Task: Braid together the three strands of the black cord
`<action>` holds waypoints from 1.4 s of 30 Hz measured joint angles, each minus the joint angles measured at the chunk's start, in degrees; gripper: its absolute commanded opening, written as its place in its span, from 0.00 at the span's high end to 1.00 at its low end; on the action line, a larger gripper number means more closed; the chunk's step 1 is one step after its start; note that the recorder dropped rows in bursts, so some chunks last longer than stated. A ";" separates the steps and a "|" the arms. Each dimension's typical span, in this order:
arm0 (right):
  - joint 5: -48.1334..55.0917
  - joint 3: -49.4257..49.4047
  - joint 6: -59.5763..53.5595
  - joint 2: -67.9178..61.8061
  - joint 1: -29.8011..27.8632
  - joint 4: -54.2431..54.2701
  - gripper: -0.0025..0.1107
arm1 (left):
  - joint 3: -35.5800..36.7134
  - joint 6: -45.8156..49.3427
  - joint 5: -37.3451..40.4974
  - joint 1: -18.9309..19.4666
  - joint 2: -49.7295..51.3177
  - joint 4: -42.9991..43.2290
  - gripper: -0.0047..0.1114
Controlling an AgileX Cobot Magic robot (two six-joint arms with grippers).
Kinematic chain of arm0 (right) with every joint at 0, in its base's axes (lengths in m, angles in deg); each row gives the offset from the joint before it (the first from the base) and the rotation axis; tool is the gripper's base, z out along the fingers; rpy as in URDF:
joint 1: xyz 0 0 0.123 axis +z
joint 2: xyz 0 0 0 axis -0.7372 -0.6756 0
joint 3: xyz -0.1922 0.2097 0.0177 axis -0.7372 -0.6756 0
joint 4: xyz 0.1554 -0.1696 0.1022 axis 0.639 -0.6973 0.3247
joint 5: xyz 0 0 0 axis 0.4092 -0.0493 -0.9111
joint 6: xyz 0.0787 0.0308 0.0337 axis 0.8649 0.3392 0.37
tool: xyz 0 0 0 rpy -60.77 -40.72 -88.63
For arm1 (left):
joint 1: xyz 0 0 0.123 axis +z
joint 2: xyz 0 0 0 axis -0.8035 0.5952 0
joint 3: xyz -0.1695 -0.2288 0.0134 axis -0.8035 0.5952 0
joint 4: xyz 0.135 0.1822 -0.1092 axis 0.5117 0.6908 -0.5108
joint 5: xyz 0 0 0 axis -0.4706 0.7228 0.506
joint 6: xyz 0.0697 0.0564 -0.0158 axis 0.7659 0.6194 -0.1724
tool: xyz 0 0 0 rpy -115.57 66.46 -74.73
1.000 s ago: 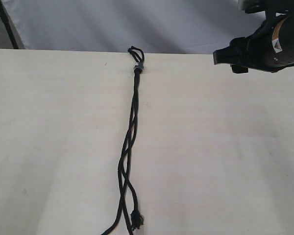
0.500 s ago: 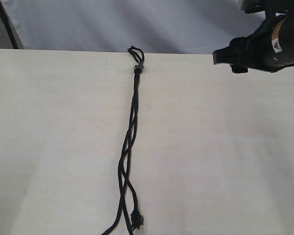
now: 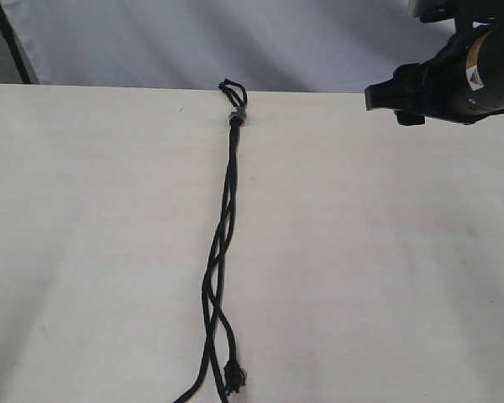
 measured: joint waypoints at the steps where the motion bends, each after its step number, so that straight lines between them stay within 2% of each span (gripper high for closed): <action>1: 0.00 0.00 0.00 0.00 0.00 0.00 0.44 | 0.00 2.66 0.00 0.00 0.00 -2.81 0.96; 3: 0.00 0.00 0.00 0.00 0.00 0.00 0.44 | 0.00 12.33 -0.08 0.00 -0.04 -12.42 0.96; 8: 0.00 0.00 0.00 0.00 0.00 0.00 0.44 | 0.00 47.98 -0.16 0.00 -0.04 -41.59 0.96; 10: 0.00 0.00 0.00 0.00 0.00 0.00 0.44 | 0.00 57.39 0.98 0.00 -0.04 -50.54 0.96; 14: 0.00 0.00 0.00 0.00 0.00 0.00 0.44 | 0.00 67.51 7.00 0.00 -0.04 -62.28 0.96; 19: 0.00 0.00 0.00 0.00 0.00 0.00 0.44 | 0.00 74.23 13.47 0.00 -0.04 -68.24 0.96; 25: 0.00 0.00 0.00 0.00 0.00 0.00 0.44 | 0.00 81.04 14.85 0.00 -0.04 -74.56 0.96; 42: -0.11 0.00 0.00 0.00 0.00 0.00 0.44 | 0.00 86.68 16.11 0.00 -0.04 -77.33 0.96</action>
